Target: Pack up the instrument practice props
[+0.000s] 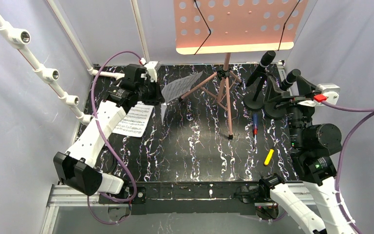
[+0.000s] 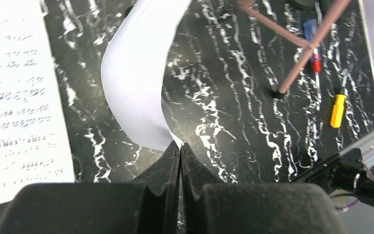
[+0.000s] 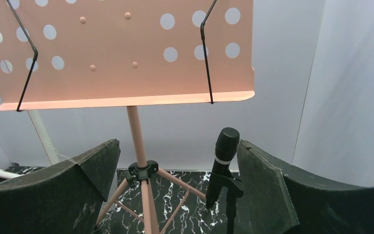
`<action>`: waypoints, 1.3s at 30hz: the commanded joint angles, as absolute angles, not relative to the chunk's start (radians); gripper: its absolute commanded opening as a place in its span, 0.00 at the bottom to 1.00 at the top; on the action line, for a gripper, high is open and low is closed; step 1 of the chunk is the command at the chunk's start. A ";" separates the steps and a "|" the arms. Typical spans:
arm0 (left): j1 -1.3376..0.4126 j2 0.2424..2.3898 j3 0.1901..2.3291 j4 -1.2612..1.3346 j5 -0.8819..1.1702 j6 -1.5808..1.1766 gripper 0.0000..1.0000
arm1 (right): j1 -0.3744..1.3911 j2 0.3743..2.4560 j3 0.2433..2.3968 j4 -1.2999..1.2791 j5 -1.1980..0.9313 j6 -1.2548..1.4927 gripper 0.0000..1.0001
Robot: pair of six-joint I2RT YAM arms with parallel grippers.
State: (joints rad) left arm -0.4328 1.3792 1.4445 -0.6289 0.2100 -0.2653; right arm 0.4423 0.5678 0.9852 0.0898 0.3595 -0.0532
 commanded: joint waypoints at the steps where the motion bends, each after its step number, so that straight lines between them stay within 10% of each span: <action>1: -0.362 1.339 1.390 -0.646 0.202 -0.243 0.00 | 0.455 0.563 0.968 0.114 0.381 -0.070 0.99; 39: -0.132 1.552 1.388 -0.841 -0.292 0.072 0.00 | 0.526 0.532 0.933 0.079 0.431 -0.120 0.99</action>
